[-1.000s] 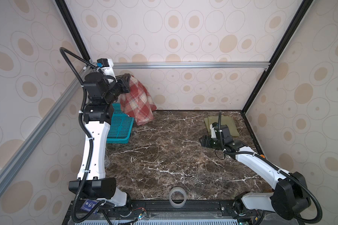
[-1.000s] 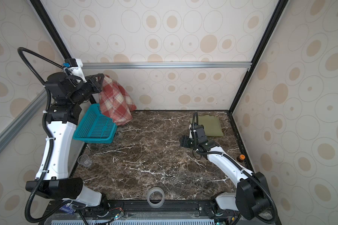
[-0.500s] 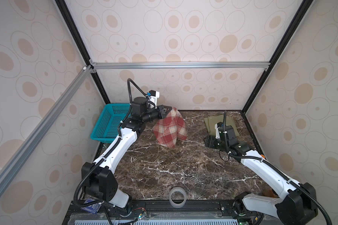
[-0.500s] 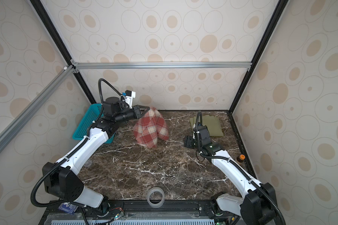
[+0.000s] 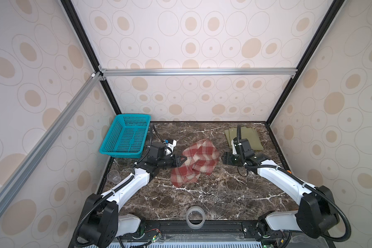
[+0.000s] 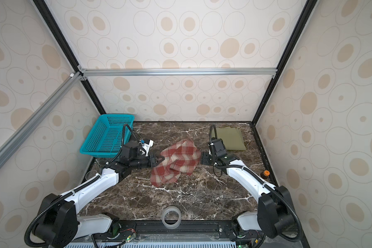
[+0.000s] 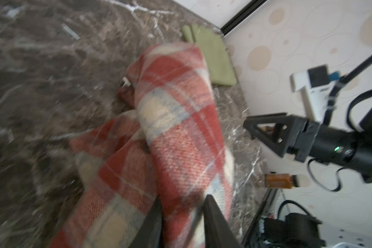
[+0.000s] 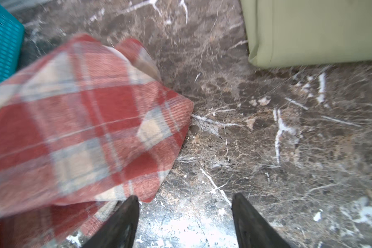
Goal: Fold and stack the skirts
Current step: 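Lay the red plaid skirt on the table center with the left gripper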
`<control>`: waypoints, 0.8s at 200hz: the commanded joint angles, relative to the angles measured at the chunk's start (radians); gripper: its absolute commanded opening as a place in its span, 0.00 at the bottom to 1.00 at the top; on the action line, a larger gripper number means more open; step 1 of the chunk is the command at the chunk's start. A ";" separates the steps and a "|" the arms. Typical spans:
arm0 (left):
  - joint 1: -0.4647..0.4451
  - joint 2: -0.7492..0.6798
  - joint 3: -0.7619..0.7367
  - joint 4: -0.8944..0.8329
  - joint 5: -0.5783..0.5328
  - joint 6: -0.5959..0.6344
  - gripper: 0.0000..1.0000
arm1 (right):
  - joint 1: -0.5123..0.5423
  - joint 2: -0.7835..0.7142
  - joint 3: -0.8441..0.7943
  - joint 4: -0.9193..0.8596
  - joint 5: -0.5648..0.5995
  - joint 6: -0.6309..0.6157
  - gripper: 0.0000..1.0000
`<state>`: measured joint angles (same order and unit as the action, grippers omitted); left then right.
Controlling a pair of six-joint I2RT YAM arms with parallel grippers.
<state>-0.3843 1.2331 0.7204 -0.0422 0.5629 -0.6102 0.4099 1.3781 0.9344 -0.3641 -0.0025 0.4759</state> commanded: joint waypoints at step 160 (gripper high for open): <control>0.029 0.524 0.809 -0.268 -0.069 0.244 0.55 | -0.124 0.303 0.096 0.191 -0.216 0.048 0.72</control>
<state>-0.3588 1.6474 1.3941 -0.2546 0.3901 -0.4168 0.2928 1.6672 1.0637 -0.2207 -0.1764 0.4961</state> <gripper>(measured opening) 0.555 0.724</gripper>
